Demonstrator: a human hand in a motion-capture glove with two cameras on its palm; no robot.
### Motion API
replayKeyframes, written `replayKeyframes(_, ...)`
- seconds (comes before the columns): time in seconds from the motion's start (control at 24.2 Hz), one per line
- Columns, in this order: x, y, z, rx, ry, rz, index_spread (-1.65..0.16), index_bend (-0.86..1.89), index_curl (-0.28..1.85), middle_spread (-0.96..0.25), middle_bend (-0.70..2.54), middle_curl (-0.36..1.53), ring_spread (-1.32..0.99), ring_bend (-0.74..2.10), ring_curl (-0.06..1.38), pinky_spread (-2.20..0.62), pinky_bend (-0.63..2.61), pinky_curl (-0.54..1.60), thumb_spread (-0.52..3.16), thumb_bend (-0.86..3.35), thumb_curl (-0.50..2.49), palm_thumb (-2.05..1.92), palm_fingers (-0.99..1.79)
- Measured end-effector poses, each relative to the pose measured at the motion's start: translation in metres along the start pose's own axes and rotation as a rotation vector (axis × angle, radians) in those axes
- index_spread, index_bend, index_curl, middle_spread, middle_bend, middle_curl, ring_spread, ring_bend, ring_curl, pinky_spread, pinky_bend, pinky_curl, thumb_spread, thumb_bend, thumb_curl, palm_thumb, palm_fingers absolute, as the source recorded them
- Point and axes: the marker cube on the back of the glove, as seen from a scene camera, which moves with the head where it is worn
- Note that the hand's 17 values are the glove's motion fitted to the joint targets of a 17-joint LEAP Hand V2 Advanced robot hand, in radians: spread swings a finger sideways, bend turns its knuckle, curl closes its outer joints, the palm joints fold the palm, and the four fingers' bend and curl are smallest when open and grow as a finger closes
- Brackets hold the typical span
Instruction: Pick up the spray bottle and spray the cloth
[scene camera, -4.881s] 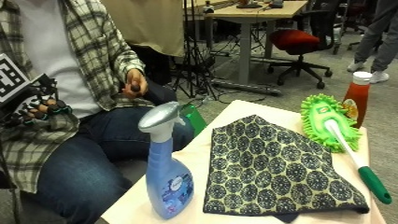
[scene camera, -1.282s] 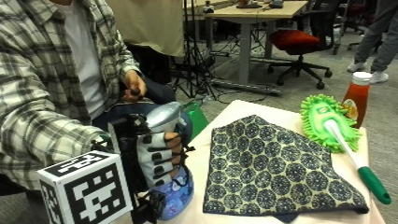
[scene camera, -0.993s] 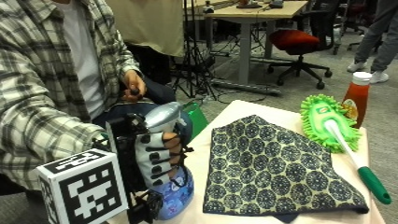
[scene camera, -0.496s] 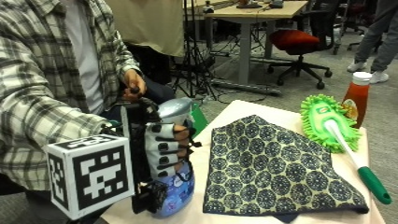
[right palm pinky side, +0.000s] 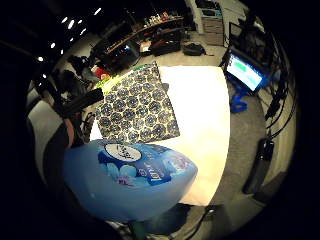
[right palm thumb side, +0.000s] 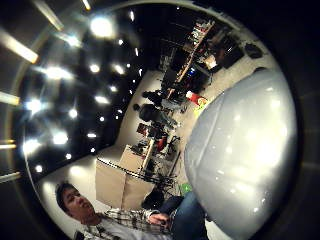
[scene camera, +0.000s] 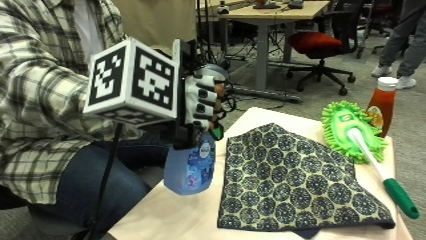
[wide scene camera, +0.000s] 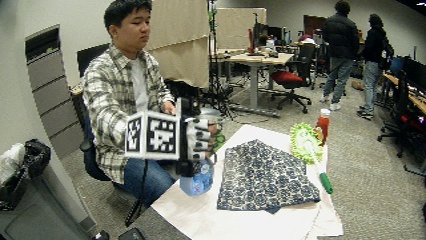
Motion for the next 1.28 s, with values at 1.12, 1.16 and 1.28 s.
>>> replayKeyframes(1.12, -0.022, -0.004, 0.096, -0.471, 0.870, -0.161, -0.27, 0.36, 0.58, -0.15, 0.64, 0.53, -0.20, 0.71, 0.50, -0.18, 0.42, 0.44, -0.01, -0.03, 0.75, 1.08, 1.36)
replayKeyframes(1.16, -0.021, -0.003, 0.099, -0.483, 0.894, -0.169, -0.27, 0.36, 0.58, -0.15, 0.64, 0.53, -0.20, 0.71, 0.50, -0.18, 0.42, 0.44, -0.01, -0.03, 0.75, 1.08, 1.36)
replayKeyframes(1.28, -0.018, 0.001, 0.106, -0.525, 0.938, -0.191, -0.27, 0.36, 0.58, -0.15, 0.64, 0.53, -0.20, 0.71, 0.50, -0.18, 0.42, 0.44, -0.01, -0.03, 0.75, 1.08, 1.36)
